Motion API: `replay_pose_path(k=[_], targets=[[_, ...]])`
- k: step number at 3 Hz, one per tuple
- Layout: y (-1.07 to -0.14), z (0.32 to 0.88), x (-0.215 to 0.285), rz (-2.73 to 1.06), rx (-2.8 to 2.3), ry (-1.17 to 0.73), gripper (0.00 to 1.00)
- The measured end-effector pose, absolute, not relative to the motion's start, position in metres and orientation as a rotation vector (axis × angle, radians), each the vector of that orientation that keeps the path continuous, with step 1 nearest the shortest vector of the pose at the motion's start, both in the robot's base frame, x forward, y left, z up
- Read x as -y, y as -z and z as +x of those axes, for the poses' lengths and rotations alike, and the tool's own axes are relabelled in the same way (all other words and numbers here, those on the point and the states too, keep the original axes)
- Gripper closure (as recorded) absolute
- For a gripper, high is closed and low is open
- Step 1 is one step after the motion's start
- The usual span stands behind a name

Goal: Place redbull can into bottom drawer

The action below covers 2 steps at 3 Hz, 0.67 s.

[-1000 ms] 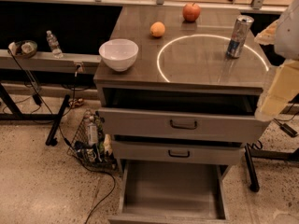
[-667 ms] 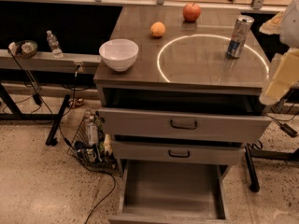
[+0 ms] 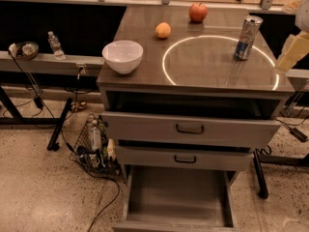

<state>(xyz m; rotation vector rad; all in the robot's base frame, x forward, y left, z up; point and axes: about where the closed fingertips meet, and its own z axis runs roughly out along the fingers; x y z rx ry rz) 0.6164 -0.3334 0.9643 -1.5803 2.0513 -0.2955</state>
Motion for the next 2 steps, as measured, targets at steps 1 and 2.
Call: replay_pose_path(k=[1,2], targets=[[-0.9663,0.6154,0.3294,-1.583,-2.05,0.288,0.0],[-0.9614,0.6221,0.3378,-1.515,-2.077,0.285,0.0]])
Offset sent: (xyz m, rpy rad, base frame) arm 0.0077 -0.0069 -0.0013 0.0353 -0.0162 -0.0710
